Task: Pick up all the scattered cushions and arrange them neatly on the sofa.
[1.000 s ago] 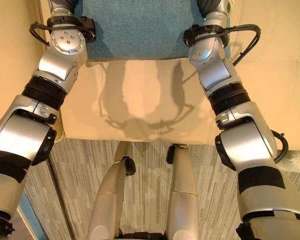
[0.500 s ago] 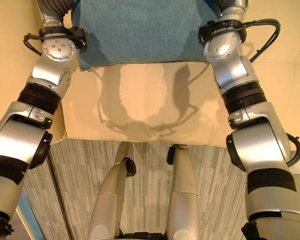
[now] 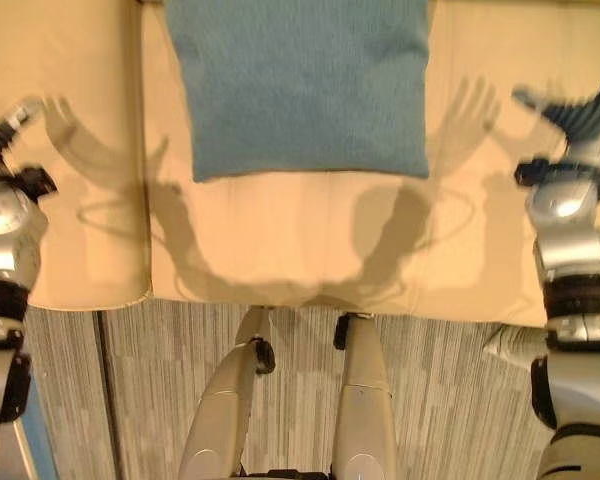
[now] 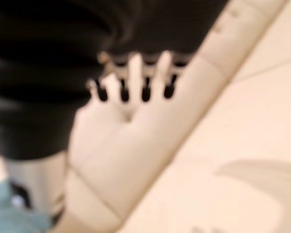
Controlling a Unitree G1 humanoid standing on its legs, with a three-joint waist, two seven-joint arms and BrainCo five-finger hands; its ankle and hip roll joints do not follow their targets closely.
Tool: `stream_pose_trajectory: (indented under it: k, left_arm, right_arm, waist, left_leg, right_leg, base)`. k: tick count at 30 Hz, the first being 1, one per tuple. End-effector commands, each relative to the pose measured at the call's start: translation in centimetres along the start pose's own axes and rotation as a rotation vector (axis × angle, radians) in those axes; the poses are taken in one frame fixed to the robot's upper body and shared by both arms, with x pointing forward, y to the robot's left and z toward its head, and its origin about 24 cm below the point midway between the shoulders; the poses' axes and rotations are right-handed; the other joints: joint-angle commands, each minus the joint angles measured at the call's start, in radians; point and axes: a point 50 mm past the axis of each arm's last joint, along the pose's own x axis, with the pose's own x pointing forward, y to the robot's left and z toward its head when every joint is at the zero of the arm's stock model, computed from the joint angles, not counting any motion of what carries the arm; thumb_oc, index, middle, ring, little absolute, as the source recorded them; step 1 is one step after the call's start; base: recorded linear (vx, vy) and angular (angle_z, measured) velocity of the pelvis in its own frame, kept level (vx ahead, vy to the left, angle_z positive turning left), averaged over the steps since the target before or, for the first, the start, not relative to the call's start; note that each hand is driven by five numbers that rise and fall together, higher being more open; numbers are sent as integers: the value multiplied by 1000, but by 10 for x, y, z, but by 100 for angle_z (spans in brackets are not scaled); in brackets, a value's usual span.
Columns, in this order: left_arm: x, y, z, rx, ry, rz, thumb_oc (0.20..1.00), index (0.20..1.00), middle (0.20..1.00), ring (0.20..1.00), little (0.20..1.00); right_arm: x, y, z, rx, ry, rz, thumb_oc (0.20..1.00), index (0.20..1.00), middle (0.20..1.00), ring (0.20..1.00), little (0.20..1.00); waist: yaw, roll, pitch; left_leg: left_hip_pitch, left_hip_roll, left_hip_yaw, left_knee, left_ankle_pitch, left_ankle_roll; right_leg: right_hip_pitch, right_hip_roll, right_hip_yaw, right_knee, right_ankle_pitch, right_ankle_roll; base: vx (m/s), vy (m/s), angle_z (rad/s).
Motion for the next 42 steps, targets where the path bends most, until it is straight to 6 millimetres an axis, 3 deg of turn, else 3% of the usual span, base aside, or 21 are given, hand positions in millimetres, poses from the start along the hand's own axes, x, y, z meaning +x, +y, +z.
stream_pose_trajectory:
  k: [1, 2, 6, 7, 8, 9, 11, 12, 16, 18, 20, 22, 24, 28, 30, 31, 33, 35, 37, 39, 42]
  left_arm:
    - [-34, -2, -34, -46, 79, -82, 1000, 1000, 1000, 1000, 1000]
    - [-35, -2, -34, -44, 82, -83, 1000, 1000, 1000, 1000, 1000]
    - [-132, 23, -126, 169, 468, -246, 1000, 1000, 1000, 1000, 1000]
    - [-132, 23, -126, 169, 468, -246, 1000, 1000, 1000, 1000, 1000]
    - [-165, 33, -149, 267, 595, -311, 1000, 1000, 1000, 1000, 1000]
    - [-179, 41, -160, 301, 665, -321, 1000, 1000, 1000, 1000, 1000]
    - [-210, 54, -177, 356, 796, -344, 1000, 1000, 1000, 1000, 1000]
    - [-210, 54, -177, 356, 796, -344, 1000, 1000, 1000, 1000, 1000]
    - [-285, 80, -203, 511, 1085, -451, 1000, 1000, 1000, 1000, 1000]
    - [-297, 83, -206, 533, 1130, -471, 1000, 1000, 1000, 1000, 1000]
    - [-318, 89, -210, 593, 1217, -510, 1000, 1000, 1000, 1000, 1000]
    - [-324, 90, -212, 609, 1237, -519, 1000, 1000, 1000, 1000, 1000]
    - [-334, 87, -214, 604, 1276, -525, 1000, 1000, 1000, 1000, 1000]
    - [-326, 79, -215, 592, 1255, -507, 1000, 1000, 1000, 1000, 1000]
    - [-325, 76, -216, 588, 1252, -506, 1000, 1000, 1000, 1000, 1000]
    - [-318, 74, -217, 604, 1237, -499, 1000, 1000, 1000, 1000, 1000]
    - [-311, 75, -217, 620, 1221, -504, 1000, 1000, 1000, 1000, 1000]
    - [-306, 74, -217, 627, 1208, -508, 1000, 1000, 1000, 1000, 1000]
    - [-301, 77, -217, 645, 1203, -501, 1000, 1000, 1000, 1000, 1000]
    - [-303, 78, -217, 643, 1220, -498, 1000, 1000, 1000, 1000, 1000]
    - [-308, 83, -218, 643, 1250, -490, 1000, 1000, 1000, 1000, 1000]
  right_arm:
    - [-45, 29, -36, 30, 88, 175, 1000, 1000, 1000, 1000, 1000]
    - [-46, 29, -36, 28, 90, 177, 1000, 1000, 1000, 1000, 1000]
    - [-142, 48, -107, -79, 341, 492, 1000, 1000, 1000, 1000, 1000]
    - [-143, 48, -107, -79, 342, 493, 1000, 1000, 1000, 1000, 1000]
    - [-180, 58, -127, -97, 449, 615, 1000, 1000, 1000, 1000, 1000]
    - [-194, 58, -133, -129, 477, 660, 1000, 1000, 1000, 1000, 1000]
    - [-225, 60, -148, -141, 574, 736, 1000, 1000, 1000, 1000, 1000]
    - [-225, 60, -148, -141, 574, 736, 1000, 1000, 1000, 1000, 1000]
    - [-298, 51, -173, -166, 809, 867, 1000, 1000, 1000, 1000, 1000]
    - [-309, 46, -178, -189, 849, 887, 1000, 1000, 1000, 1000, 1000]
    - [-340, 37, -186, -244, 946, 947, 1000, 1000, 1000, 1000, 1000]
    - [-347, 35, -188, -249, 977, 947, 1000, 1000, 1000, 1000, 1000]
    - [-364, 24, -196, -297, 1069, 960, 1000, 1000, 1000, 1000, 1000]
    - [-375, 16, -203, -379, 1150, 973, 1000, 1000, 1000, 1000, 1000]
    - [-376, 15, -205, -387, 1169, 964, 1000, 1000, 1000, 1000, 1000]
    - [-372, 19, -205, -392, 1177, 946, 1000, 1000, 1000, 1000, 1000]
    - [-371, 25, -204, -380, 1180, 947, 1000, 1000, 1000, 1000, 1000]
    - [-369, 30, -202, -370, 1176, 946, 1000, 1000, 1000, 1000, 1000]
    - [-369, 34, -201, -358, 1180, 950, 1000, 1000, 1000, 1000, 1000]
    - [-375, 32, -201, -362, 1199, 956, 1000, 1000, 1000, 1000, 1000]
    - [-376, 31, -202, -358, 1214, 950, 1000, 1000, 1000, 1000, 1000]
  waist:
    - [-5, -75, -73]
    - [-5, -74, -71]
    - [-10, -94, -90]
    - [-10, -94, -89]
    - [-13, -97, -105]
    - [-17, -97, -115]
    - [-20, -100, -135]
    - [-20, -100, -138]
    - [-34, -115, -204]
    - [-36, -119, -214]
    - [-41, -130, -243]
    - [-37, -136, -247]
    - [-40, -149, -261]
    - [-61, -127, -277]
    - [-64, -130, -271]
    - [-59, -147, -260]
    - [-57, -158, -254]
    - [-57, -159, -245]
    - [-54, -150, -232]
    - [-35, -129, -238]
    - [-14, -125, -264]
  left_leg:
    - [155, 2, 25, 34, -71, -135]
    - [161, 2, 24, 31, -70, -136]
    - [353, 9, 27, 13, -81, -127]
    - [355, 9, 27, 12, -81, -127]
    - [403, 16, 27, 23, -95, -121]
    - [420, 22, 27, 33, -103, -117]
    - [466, 33, 32, 48, -119, -114]
    - [463, 33, 32, 49, -118, -114]
    - [562, 63, 42, 62, -126, -123]
    - [577, 64, 44, 61, -129, -124]
    - [600, 64, 54, 90, -153, -126]
    - [608, 49, 31, 130, -180, -121]
    - [648, -23, -19, 252, -273, -98]
    - [717, -68, -65, 142, -325, -67]
    - [715, -76, -59, 121, -331, -58]
    - [724, -106, -45, 69, -328, -37]
    - [728, -114, -22, 42, -322, -29]
    - [723, -110, -13, 43, -315, -24]
    - [707, -93, 2, 40, -294, -15]
    - [691, -68, 27, 23, -259, -3]
    - [672, -48, 51, 21, -239, 3]
  right_leg:
    - [226, -1, 18, -357, 198, 121]
    - [232, 0, 17, -358, 197, 121]
    - [440, 15, -25, -345, 135, 114]
    - [442, 16, -26, -345, 135, 114]
    - [492, 24, -35, -332, 112, 114]
    - [514, 29, -34, -328, 101, 111]
    - [561, 36, -39, -315, 76, 111]
    - [558, 36, -39, -317, 79, 110]
    - [686, 84, -27, -353, 51, 99]
    - [706, 93, -25, -370, 52, 96]
    - [754, 102, -27, -415, 60, 95]
    - [762, 99, -23, -423, 66, 94]
    - [757, 88, -7, -426, 94, 96]
    - [689, 94, 17, -404, 135, 123]
    - [671, 87, 28, -400, 155, 134]
    - [627, 70, 41, -406, 226, 174]
    - [600, 54, 43, -415, 267, 205]
    - [584, 48, 39, -405, 271, 212]
    - [580, 55, 22, -319, 205, 191]
    - [630, 68, -22, -180, 84, 143]
    - [706, 83, -14, -128, 9, 130]
  base:
    - [0, 0, 0]
    - [20, 8, 9]
    - [33, -17, 12]
    - [22, -30, 30]
    - [17, -31, 26]
    - [25, -52, 10]
    - [22, -49, -5]
    - [29, -53, -3]
    - [41, -127, 4]
    - [-7, -90, 13]
    - [-32, -82, 18]
    - [-59, -16, -13]
    - [-170, 50, -35]
    - [-155, 113, -29]
    - [-236, 188, -10]
    - [-268, 195, -24]
    - [-231, 140, -89]
    - [-203, 67, -87]
    - [-331, 116, -15]
    - [-267, 85, -22]
    - [-185, -7, -53]
